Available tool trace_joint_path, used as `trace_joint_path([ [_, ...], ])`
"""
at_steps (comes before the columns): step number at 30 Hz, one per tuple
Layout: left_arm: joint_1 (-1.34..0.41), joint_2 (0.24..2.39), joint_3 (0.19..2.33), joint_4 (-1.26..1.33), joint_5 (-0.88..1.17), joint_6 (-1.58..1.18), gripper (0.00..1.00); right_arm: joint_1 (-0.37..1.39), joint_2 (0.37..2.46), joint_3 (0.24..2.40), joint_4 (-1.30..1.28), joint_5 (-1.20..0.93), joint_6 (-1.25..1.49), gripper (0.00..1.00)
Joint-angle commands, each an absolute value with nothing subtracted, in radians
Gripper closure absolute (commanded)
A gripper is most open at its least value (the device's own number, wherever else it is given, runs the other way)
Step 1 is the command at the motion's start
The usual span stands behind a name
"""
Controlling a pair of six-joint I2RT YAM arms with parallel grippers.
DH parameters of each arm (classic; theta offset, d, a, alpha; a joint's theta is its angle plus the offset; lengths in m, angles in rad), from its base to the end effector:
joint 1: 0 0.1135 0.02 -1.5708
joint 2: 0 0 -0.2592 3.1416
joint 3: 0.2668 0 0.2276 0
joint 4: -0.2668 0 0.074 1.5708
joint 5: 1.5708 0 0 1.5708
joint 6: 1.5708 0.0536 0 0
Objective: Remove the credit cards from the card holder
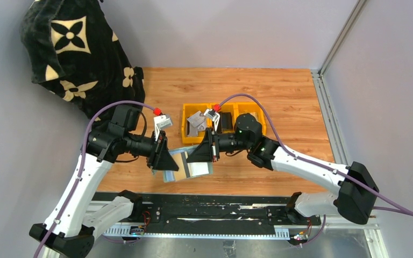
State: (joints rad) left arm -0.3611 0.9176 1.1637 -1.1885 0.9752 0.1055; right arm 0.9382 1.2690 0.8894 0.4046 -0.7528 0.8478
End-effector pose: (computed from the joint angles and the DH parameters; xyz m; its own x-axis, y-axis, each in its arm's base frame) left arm 0.0984 -0.0846 0.3468 -0.6838 0.3214 -0.6551 0.7295 0.3208 -0.6040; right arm 0.1373 0.2493 0.3382 -0.7345 -0.0764 -0.6742 -0.6679 -0.0943 0.7383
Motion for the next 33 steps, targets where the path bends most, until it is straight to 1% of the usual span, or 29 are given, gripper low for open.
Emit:
trace_joint_path([
  [1, -0.362, 0.927, 1.176, -1.179, 1.065, 0.135, 0.7, 0.948, 1.209, 0.846, 0.527, -0.756, 0.894, 1.0],
  [3, -0.362, 0.928, 1.179, -1.179, 1.072, 0.138, 0.7, 0.948, 1.188, 0.821, 0.551, -0.75, 0.908, 1.0],
  [6, -0.362, 0.932, 1.182, -1.178, 1.072, 0.136, 0.77, 0.945, 1.157, 0.777, 0.588, -0.736, 0.922, 1.0],
  [10, -0.362, 0.937, 1.18, -1.179, 1.098, 0.126, 0.78, 0.941, 1.107, 0.733, 0.604, -0.701, 0.925, 1.0],
  [11, -0.361, 0.935, 1.181, -1.179, 1.108, 0.126, 0.8, 0.938, 1.096, 0.724, 0.604, -0.692, 0.925, 1.0],
  [14, -0.362, 0.936, 1.183, -1.179, 1.129, 0.129, 0.94, 0.933, 1.071, 0.706, 0.603, -0.681, 0.925, 1.0],
  [16, -0.362, 0.934, 1.185, -1.179, 1.139, 0.125, 0.99, 0.929, 1.058, 0.699, 0.603, -0.675, 0.925, 1.0],
  [22, -0.362, 0.941, 1.188, -1.18, 1.157, 0.107, 0.98, 0.922, 1.051, 0.695, 0.632, -0.674, 0.933, 1.0],
  [24, -0.362, 0.948, 1.193, -1.18, 1.156, 0.1, 0.98, 0.934, 1.074, 0.71, 0.655, -0.698, 0.936, 0.8],
  [25, -0.362, 0.953, 1.195, -1.18, 1.158, 0.098, 0.98, 0.944, 1.089, 0.721, 0.651, -0.704, 0.928, 0.72],
  [26, -0.362, 0.958, 1.2, -1.18, 1.161, 0.095, 0.98, 0.952, 1.101, 0.735, 0.629, -0.705, 0.916, 0.66],
  [29, -0.362, 0.966, 1.212, -1.18, 1.172, 0.091, 0.98, 0.957, 1.13, 0.757, 0.582, -0.705, 0.894, 0.59],
  [33, -0.362, 0.962, 1.218, -1.18, 1.182, 0.089, 0.98, 0.959, 1.131, 0.765, 0.553, -0.685, 0.873, 0.54],
])
